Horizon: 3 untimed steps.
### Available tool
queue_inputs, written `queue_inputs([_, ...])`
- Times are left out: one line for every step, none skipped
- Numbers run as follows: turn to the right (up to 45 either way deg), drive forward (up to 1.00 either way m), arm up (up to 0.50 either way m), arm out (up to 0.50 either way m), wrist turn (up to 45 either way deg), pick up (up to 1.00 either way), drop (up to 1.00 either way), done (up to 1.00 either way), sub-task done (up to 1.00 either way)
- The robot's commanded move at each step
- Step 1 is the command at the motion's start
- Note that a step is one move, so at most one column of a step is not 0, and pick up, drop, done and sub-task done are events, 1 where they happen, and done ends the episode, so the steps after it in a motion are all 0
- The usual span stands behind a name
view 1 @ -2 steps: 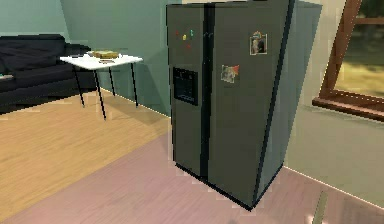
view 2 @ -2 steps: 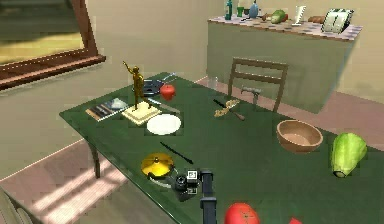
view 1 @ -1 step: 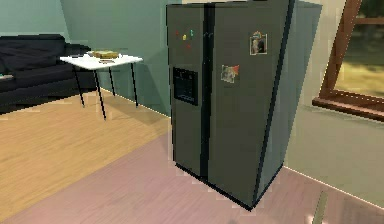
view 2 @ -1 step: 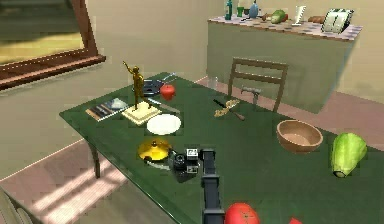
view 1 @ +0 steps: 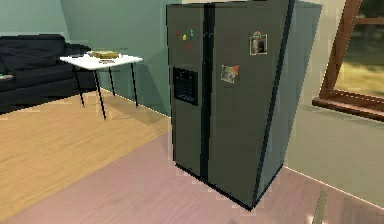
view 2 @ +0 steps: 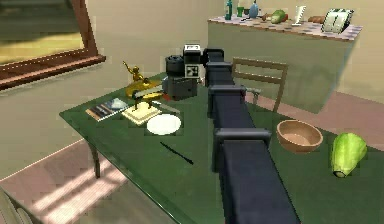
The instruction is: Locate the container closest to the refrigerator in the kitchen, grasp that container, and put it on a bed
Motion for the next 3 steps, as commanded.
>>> queue_inputs([0.0,0.0,0.0,0.0,-45.0,0.0,0.0,0.0,0.0])
queue_inputs([0.0,0.0,0.0,0.0,-45.0,0.0,0.0,0.0,0.0])
queue_inputs([0.0,0.0,0.0,0.0,-9.0,0.0,0.0,0.0,0.0])
